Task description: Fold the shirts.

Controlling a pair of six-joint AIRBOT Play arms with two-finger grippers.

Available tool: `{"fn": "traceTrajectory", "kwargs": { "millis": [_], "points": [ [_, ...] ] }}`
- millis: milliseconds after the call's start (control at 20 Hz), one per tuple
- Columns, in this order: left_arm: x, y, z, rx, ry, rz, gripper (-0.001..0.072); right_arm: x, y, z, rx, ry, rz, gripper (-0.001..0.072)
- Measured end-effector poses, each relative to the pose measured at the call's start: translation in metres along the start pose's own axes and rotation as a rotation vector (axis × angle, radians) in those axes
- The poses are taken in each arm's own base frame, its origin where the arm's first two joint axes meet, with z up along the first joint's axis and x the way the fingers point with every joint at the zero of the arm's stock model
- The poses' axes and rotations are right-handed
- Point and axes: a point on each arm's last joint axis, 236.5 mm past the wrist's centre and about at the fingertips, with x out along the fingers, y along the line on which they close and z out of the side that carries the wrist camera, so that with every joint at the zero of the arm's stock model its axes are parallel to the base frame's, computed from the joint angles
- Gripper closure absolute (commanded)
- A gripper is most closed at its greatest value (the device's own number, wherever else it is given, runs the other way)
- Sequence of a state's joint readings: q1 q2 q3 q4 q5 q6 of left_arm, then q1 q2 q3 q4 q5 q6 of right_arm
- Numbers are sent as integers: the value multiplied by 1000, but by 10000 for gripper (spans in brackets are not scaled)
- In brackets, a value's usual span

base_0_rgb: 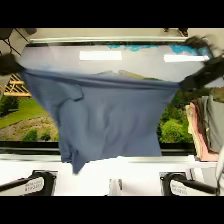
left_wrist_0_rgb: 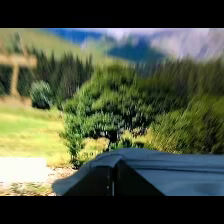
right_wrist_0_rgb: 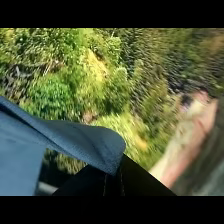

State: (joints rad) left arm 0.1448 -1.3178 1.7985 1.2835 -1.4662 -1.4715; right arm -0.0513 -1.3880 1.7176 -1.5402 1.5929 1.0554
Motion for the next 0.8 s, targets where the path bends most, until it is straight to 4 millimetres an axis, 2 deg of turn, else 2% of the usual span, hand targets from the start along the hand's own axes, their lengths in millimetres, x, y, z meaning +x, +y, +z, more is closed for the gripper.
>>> {"fn": "traceTrajectory", "kwargs": {
  "millis": [100,150,250,350,550,600,700,800],
  "points": [
    [73,6,-11,-18,112,-18,672,58,-8,22,25,-11,23,691],
    [103,7,-15,-22,142,-25,672,83,-11,33,40,-28,29,691],
    [155,6,-18,-23,162,-33,672,118,-22,57,72,-98,12,691],
    [196,2,-14,-20,136,-37,671,140,-35,80,110,-180,-24,691],
    [246,-6,7,-17,16,-39,671,161,-57,116,199,-329,-83,691],
    [255,-9,11,-26,-6,-44,671,169,-58,117,215,-331,-80,691],
    [271,-13,2,-45,18,-51,671,186,-52,111,238,-299,-52,691],
    [273,-12,-7,-41,58,-55,671,192,-44,101,232,-248,-22,691]
  ]
}}
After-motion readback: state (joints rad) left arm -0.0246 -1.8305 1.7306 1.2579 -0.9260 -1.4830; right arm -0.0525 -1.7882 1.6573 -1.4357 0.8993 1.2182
